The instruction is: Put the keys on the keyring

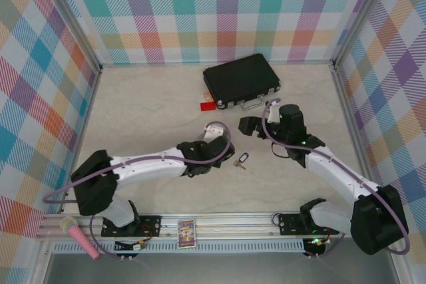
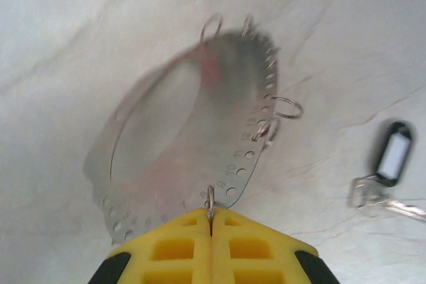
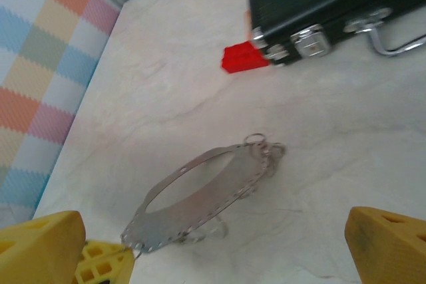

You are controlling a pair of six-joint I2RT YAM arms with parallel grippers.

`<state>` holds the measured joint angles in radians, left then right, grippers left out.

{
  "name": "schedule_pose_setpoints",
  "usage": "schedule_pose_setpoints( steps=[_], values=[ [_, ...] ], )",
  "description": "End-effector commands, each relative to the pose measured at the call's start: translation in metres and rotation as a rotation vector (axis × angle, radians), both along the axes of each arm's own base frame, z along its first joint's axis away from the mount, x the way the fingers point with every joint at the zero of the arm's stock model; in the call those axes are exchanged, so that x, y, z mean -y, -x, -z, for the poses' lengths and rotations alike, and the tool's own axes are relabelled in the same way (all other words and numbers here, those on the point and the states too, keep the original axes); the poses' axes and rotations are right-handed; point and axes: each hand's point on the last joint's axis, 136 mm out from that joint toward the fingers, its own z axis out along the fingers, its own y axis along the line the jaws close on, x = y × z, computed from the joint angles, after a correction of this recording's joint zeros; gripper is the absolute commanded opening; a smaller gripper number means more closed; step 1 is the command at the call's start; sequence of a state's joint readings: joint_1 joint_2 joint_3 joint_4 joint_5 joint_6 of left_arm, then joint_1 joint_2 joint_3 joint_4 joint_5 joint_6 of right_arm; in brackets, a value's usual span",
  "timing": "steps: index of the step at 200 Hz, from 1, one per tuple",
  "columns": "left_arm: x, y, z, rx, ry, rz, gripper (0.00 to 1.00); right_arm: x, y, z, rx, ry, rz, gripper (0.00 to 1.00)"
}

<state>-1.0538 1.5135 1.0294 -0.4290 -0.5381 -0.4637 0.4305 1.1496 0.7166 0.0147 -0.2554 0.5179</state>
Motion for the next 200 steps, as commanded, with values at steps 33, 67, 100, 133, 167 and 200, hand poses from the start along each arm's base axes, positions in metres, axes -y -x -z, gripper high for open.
schedule_pose_setpoints(
  steps=[33, 67, 100, 133, 167, 200],
  values=[
    [0.002, -0.025, -0.074, 0.148, 0.071, 0.190, 0.00, -0.013, -0.001, -0.053, 0.158, 0.021, -0.108, 0.95],
    [-0.005, -0.035, -0.108, 0.249, 0.118, 0.233, 0.00, -0.028, 0.003, -0.072, 0.219, -0.027, -0.195, 0.77],
    [-0.001, -0.030, -0.139, 0.261, 0.267, 0.345, 0.00, -0.042, 0.006, -0.081, 0.240, -0.075, -0.286, 0.59],
    [0.008, -0.013, -0.176, 0.272, 0.517, 0.514, 0.00, -0.059, 0.020, -0.102, 0.286, -0.189, -0.416, 0.52],
    [0.010, 0.005, -0.204, 0.282, 0.657, 0.665, 0.00, -0.069, 0.035, -0.118, 0.343, -0.284, -0.520, 0.47],
    [0.012, 0.019, -0.214, 0.286, 0.696, 0.748, 0.00, -0.079, 0.052, -0.132, 0.386, -0.306, -0.619, 0.43]
  ],
)
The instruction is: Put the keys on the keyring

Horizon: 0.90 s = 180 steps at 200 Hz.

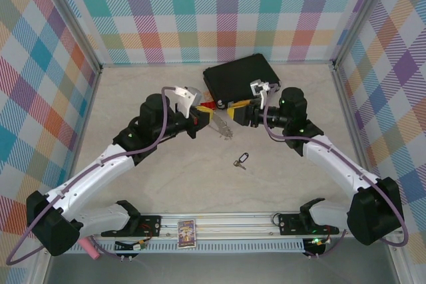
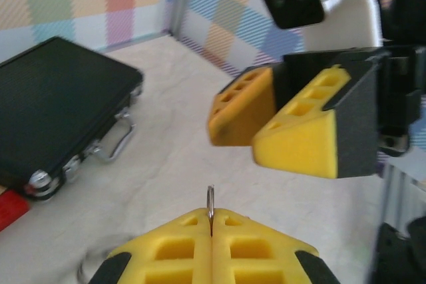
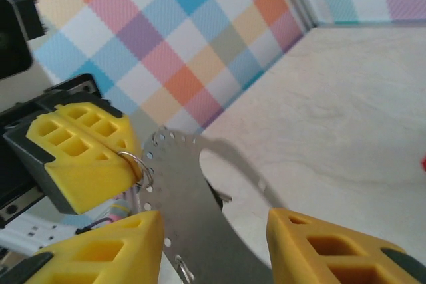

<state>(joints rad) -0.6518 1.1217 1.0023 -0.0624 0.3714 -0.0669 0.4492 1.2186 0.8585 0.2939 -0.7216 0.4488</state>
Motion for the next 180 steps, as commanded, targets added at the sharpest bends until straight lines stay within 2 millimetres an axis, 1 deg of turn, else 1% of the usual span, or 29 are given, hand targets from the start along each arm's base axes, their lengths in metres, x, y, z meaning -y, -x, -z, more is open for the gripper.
schedule_pose_setpoints(
  steps=[1, 21, 33, 76, 120, 180],
  values=[
    [0.009, 0.026, -0.024, 0.046, 0.092, 0.152, 0.00, -0.013, 0.022, -0.022, 0.083, -0.054, -0.137, 0.43],
    [0.008, 0.026, -0.025, 0.056, 0.101, 0.151, 0.00, -0.016, 0.027, -0.023, 0.102, -0.058, -0.151, 0.42],
    [0.008, 0.027, -0.025, 0.057, 0.107, 0.152, 0.00, -0.015, 0.029, -0.023, 0.110, -0.062, -0.148, 0.38],
    [0.010, 0.029, -0.028, 0.042, 0.126, 0.172, 0.00, -0.010, 0.032, -0.022, 0.127, -0.059, -0.124, 0.33],
    [0.012, 0.029, -0.029, 0.027, 0.142, 0.174, 0.00, 0.000, 0.027, -0.015, 0.137, -0.044, -0.032, 0.32],
    [0.015, 0.025, -0.026, -0.001, 0.142, 0.174, 0.00, -0.001, 0.041, -0.025, 0.190, -0.073, -0.093, 0.31]
  ],
)
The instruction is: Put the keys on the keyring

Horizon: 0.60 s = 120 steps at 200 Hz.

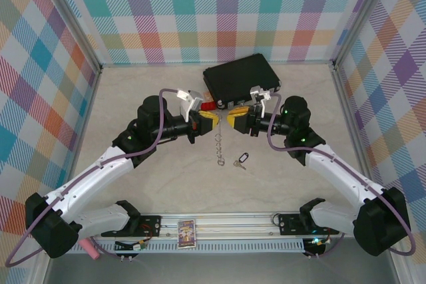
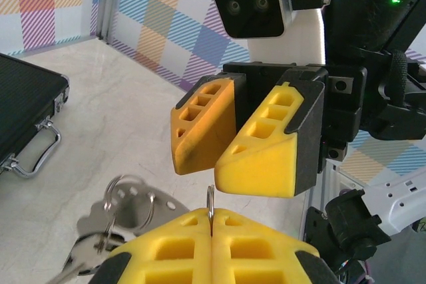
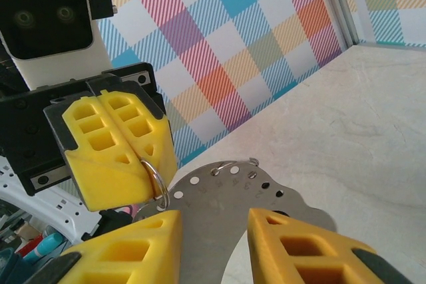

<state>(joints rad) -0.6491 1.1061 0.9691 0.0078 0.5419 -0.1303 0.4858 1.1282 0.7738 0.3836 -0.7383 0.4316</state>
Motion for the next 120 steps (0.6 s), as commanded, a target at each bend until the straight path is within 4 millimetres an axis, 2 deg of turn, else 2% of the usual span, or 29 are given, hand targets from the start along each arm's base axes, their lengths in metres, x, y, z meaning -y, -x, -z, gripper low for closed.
schedule_pose_setpoints(
  steps=[1, 52, 120],
  values=[
    [0.003, 0.000, -0.018, 0.035, 0.055, 0.023, 0.00, 0.000, 0.011, -0.015, 0.092, -0.034, -0.040, 0.31],
    [0.005, 0.001, -0.017, 0.014, 0.058, 0.038, 0.00, -0.008, 0.022, -0.023, 0.121, -0.038, -0.108, 0.28],
    [0.006, 0.007, -0.019, 0.005, 0.065, 0.068, 0.00, -0.015, 0.025, -0.024, 0.125, -0.037, -0.142, 0.26]
  ],
)
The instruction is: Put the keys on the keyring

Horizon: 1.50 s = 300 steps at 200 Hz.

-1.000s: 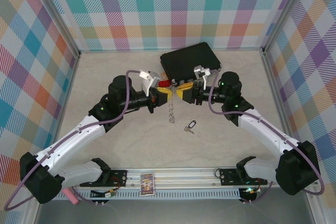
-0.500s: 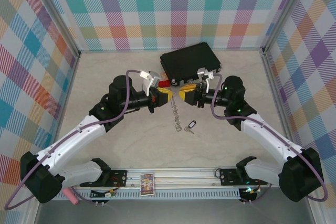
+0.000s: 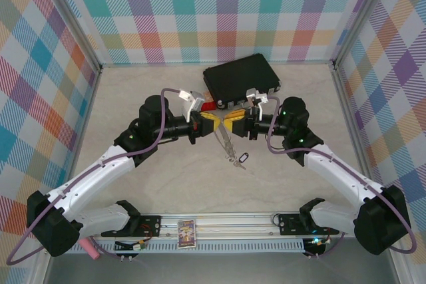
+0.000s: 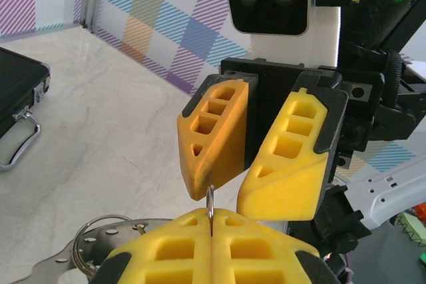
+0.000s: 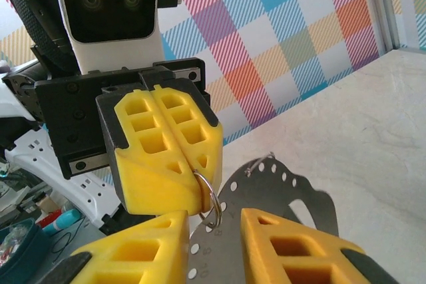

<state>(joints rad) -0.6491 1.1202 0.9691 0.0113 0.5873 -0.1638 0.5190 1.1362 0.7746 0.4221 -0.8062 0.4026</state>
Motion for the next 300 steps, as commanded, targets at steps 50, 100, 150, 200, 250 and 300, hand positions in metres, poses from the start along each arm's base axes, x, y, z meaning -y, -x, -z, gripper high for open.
schedule_pose_setpoints(
  steps=[50, 100, 150, 200, 250, 300],
  values=[
    [0.003, 0.005, -0.022, 0.042, 0.057, 0.049, 0.00, -0.007, 0.008, -0.020, 0.068, -0.029, -0.062, 0.22],
    [0.005, 0.005, -0.021, 0.037, 0.055, 0.057, 0.00, -0.012, 0.010, -0.018, 0.056, -0.021, -0.092, 0.15],
    [0.003, 0.004, -0.024, 0.048, 0.058, 0.044, 0.00, -0.012, 0.008, -0.013, 0.040, -0.005, -0.082, 0.00],
    [-0.005, 0.000, -0.031, 0.051, 0.082, -0.005, 0.27, -0.008, 0.005, -0.015, 0.046, -0.015, -0.035, 0.00],
    [-0.027, -0.004, -0.052, 0.035, 0.223, -0.068, 0.36, 0.000, -0.001, -0.022, 0.067, -0.047, 0.053, 0.00],
    [-0.022, -0.004, -0.046, 0.017, 0.296, -0.029, 0.30, 0.001, -0.002, -0.035, 0.055, -0.113, 0.061, 0.00]
  ],
)
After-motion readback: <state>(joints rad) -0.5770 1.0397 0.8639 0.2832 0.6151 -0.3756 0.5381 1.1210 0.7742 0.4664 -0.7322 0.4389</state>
